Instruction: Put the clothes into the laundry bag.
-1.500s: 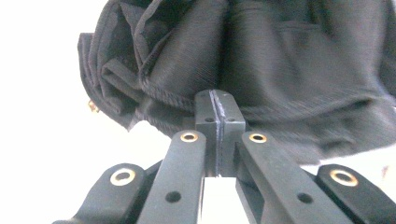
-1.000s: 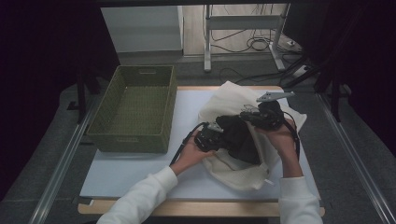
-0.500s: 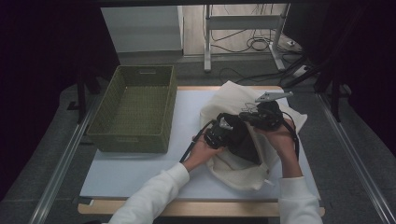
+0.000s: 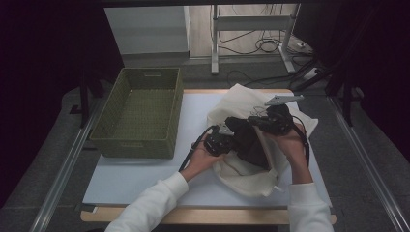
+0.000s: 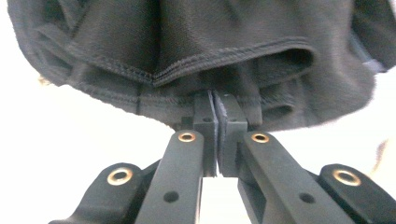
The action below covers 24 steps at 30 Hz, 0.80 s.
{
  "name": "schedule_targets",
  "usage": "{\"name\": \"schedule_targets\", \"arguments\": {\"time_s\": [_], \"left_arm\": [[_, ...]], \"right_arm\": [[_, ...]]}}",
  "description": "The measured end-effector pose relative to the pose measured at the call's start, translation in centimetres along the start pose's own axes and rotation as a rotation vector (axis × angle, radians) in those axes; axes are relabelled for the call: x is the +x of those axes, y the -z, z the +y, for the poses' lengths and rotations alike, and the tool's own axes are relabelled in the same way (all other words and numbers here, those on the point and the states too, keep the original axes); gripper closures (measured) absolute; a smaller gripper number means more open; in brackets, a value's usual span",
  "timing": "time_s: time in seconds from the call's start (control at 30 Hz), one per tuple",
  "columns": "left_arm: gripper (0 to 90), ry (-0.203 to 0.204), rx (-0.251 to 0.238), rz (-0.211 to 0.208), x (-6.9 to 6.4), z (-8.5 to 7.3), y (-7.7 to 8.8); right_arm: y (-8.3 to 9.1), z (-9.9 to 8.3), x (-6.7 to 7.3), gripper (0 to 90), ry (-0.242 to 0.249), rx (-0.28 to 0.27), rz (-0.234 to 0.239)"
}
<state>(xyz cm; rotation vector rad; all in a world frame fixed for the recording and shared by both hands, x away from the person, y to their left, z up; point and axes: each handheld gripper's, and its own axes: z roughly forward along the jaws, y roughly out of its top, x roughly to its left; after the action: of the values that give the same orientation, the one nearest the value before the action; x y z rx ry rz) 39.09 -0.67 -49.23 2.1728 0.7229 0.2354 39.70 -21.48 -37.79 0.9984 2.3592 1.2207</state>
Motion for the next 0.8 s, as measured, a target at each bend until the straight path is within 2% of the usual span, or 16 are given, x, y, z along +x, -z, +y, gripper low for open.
{"name": "schedule_targets", "arguments": {"time_s": [0.07,0.13,0.2,0.23,0.27,0.33,0.4,0.57,0.67,0.8], "left_arm": [[87.8,0.004,-0.019,-0.003,-0.1,-0.3,0.8],[83.6,0.008,-0.04,-0.003,-0.2,-0.7,2.0],[81.3,0.01,-0.049,0.003,-0.3,-0.9,2.4],[74.2,0.004,-0.051,0.012,-0.3,-1.1,2.8],[74.2,0.007,-0.058,0.024,-0.4,-1.3,3.1],[65.9,0.014,-0.068,0.044,-0.3,-1.8,4.0],[63.5,0.02,-0.071,0.052,-0.2,-2.0,4.3],[48.3,0.049,-0.084,0.081,0.3,-2.5,4.9],[43.9,0.065,-0.081,0.093,0.7,-2.7,4.8],[39.7,0.067,-0.072,0.106,0.8,-2.6,4.4]], "right_arm": [[0.0,0.0,0.0,88.2,-0.003,0.0,0.0],[0.0,-0.1,-0.2,88.1,-0.003,-0.001,0.001],[-0.1,-0.1,-0.2,88.1,-0.004,-0.001,0.001],[-0.1,-0.1,-0.2,88.1,-0.004,0.0,0.001],[-0.1,-0.1,-0.2,88.1,-0.004,0.0,0.001],[-0.1,-0.1,-0.2,88.0,-0.004,0.002,0.001],[-0.1,-0.1,-0.2,88.0,-0.004,0.002,0.001],[-0.2,-0.1,-0.2,88.0,-0.007,0.004,0.002],[-0.2,-0.2,-0.2,87.9,-0.008,0.005,0.002],[-0.3,-0.2,-0.2,87.8,-0.009,0.007,0.001]]}}
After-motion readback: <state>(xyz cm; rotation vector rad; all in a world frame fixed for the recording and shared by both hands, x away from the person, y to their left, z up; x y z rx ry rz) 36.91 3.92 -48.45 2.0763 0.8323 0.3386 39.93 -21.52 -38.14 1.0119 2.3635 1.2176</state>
